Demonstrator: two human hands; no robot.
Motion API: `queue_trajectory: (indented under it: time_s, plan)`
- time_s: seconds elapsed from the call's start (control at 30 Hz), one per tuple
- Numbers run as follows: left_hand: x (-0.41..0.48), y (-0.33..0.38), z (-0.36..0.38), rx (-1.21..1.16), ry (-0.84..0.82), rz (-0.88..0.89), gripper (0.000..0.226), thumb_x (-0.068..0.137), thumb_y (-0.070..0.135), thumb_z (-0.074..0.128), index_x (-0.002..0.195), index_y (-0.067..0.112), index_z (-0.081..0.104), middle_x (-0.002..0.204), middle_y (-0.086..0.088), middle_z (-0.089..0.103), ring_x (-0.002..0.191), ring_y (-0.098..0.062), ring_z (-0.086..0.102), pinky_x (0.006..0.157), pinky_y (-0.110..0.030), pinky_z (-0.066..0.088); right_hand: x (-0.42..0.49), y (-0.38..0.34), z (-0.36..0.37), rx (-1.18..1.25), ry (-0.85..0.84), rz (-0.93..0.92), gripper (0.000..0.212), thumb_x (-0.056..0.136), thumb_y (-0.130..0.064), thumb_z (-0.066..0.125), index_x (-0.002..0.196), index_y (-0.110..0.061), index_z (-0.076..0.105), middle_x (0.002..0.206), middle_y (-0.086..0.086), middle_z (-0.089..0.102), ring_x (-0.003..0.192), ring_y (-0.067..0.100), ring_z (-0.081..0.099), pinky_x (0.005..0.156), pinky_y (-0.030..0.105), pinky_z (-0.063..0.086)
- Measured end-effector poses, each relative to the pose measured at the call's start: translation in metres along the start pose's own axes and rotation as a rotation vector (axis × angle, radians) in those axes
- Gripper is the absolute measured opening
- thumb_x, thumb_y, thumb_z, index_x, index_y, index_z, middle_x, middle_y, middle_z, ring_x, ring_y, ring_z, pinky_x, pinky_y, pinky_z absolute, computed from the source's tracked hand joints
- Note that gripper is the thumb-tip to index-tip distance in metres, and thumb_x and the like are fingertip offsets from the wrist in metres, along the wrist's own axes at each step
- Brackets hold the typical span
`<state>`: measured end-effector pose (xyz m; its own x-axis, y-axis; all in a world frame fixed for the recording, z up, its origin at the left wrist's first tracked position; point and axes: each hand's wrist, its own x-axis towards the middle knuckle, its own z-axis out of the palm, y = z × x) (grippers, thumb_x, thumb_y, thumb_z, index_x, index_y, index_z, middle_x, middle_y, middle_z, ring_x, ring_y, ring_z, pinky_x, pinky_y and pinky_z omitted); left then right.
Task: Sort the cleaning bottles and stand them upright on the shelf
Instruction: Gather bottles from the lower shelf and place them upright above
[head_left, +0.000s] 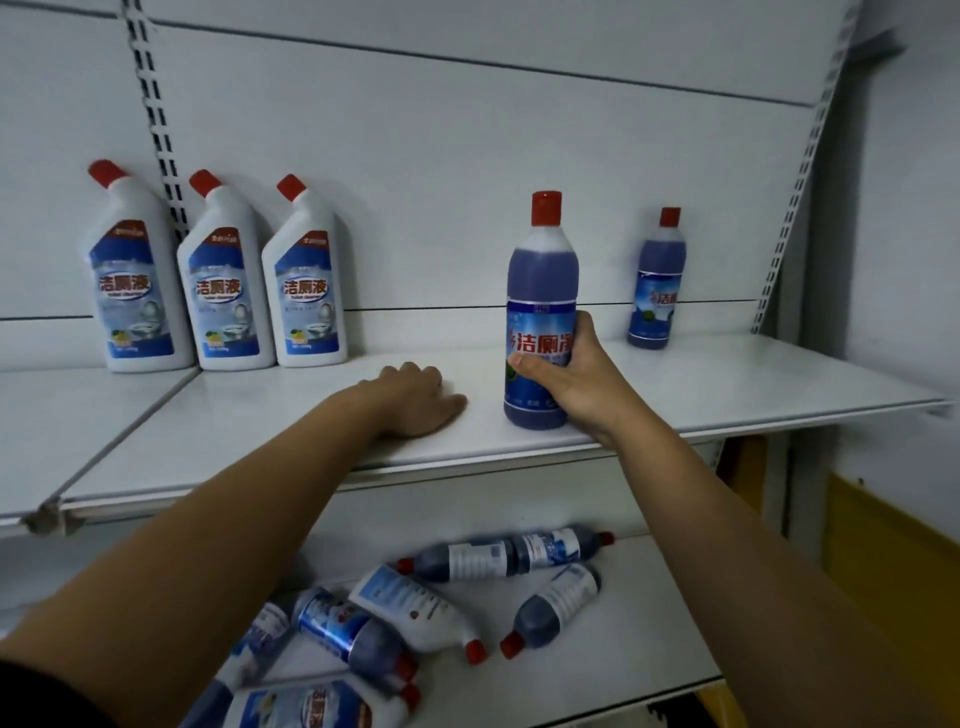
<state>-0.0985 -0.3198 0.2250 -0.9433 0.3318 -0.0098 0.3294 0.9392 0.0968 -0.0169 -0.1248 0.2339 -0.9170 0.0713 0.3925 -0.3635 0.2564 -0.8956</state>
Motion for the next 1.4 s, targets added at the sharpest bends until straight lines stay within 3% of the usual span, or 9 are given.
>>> queue_trajectory:
  time_s: [0.37,0.57,0.67,0.8,0.93,1.1,1.23,1.33,1.4]
  plan:
    - [0.052,0.144,0.010,-0.029,0.010,-0.017,0.070,0.099,0.062,0.031,0.153,0.017,0.029,0.157,-0.013,0.030,0.142,-0.036,0.029,0.113,-0.044,0.027,0.035,0.053,-0.174,-0.029,0.058,0.072,0.064,0.086,-0.016,0.072,0.135,-0.023,0.033,0.121,-0.002,0.057,0.111,0.015,0.058,0.097,0.037,0.049]
    - [0.084,0.186,0.019,-0.039,0.036,-0.122,0.072,0.096,0.066,0.031,0.151,0.019,0.031,0.155,-0.012,0.032,0.141,-0.037,0.030,0.113,-0.050,0.029,0.080,0.078,-0.275,-0.182,0.020,0.164,0.065,0.089,-0.022,0.069,0.140,-0.020,0.030,0.124,-0.001,0.051,0.113,0.019,0.053,0.081,0.032,0.047]
    - [0.088,0.188,0.021,-0.064,0.079,-0.170,0.070,0.094,0.069,0.035,0.148,0.025,0.036,0.154,-0.007,0.034,0.140,-0.035,0.031,0.113,-0.051,0.028,0.108,0.090,-0.303,-0.229,-0.002,0.200,0.065,0.086,-0.028,0.072,0.139,-0.022,0.035,0.127,-0.001,0.053,0.113,0.021,0.054,0.081,0.035,0.048]
    - [0.087,0.184,0.023,-0.090,0.114,-0.176,0.065,0.090,0.072,0.039,0.143,0.034,0.041,0.153,-0.001,0.036,0.140,-0.030,0.034,0.112,-0.048,0.028,0.142,0.106,-0.316,-0.253,-0.043,0.204,0.063,0.080,-0.029,0.079,0.132,-0.025,0.044,0.128,0.001,0.059,0.116,0.023,0.057,0.092,0.044,0.052]
    - [0.085,0.185,0.021,-0.086,0.130,-0.185,0.061,0.090,0.071,0.041,0.140,0.035,0.043,0.152,0.000,0.038,0.139,-0.029,0.035,0.112,-0.047,0.029,0.168,0.112,-0.307,-0.320,-0.018,0.187,0.068,0.079,-0.026,0.080,0.135,-0.018,0.041,0.127,0.004,0.058,0.114,0.025,0.058,0.091,0.050,0.054]
    - [0.082,0.184,0.021,-0.099,0.142,-0.182,0.058,0.092,0.068,0.043,0.140,0.036,0.044,0.152,0.001,0.040,0.139,-0.027,0.035,0.112,-0.044,0.028,0.196,0.133,-0.298,-0.446,-0.048,0.126,0.066,0.074,-0.032,0.082,0.131,-0.018,0.051,0.122,0.002,0.065,0.111,0.023,0.062,0.097,0.046,0.050]
    - [0.082,0.185,0.020,-0.105,0.148,-0.183,0.057,0.092,0.067,0.044,0.139,0.036,0.045,0.152,0.001,0.040,0.139,-0.026,0.036,0.112,-0.044,0.028,0.196,0.145,-0.288,-0.470,-0.017,0.120,0.055,0.088,-0.030,0.071,0.135,-0.014,0.049,0.126,0.007,0.062,0.115,0.027,0.060,0.087,0.031,0.042]
    - [0.082,0.184,0.021,-0.109,0.155,-0.187,0.056,0.092,0.067,0.044,0.139,0.036,0.046,0.151,0.001,0.041,0.139,-0.026,0.036,0.112,-0.044,0.028,0.192,0.145,-0.280,-0.556,-0.014,0.141,0.054,0.095,-0.038,0.060,0.138,-0.010,0.044,0.132,0.013,0.058,0.118,0.031,0.056,0.088,0.032,0.040]
    - [0.082,0.184,0.022,-0.114,0.155,-0.189,0.056,0.091,0.067,0.045,0.139,0.037,0.046,0.151,0.001,0.041,0.138,-0.026,0.037,0.112,-0.045,0.029,0.185,0.147,-0.277,-0.715,-0.120,0.211,0.054,0.100,-0.043,0.047,0.142,-0.009,0.042,0.140,0.018,0.051,0.123,0.034,0.052,0.095,0.036,0.039]
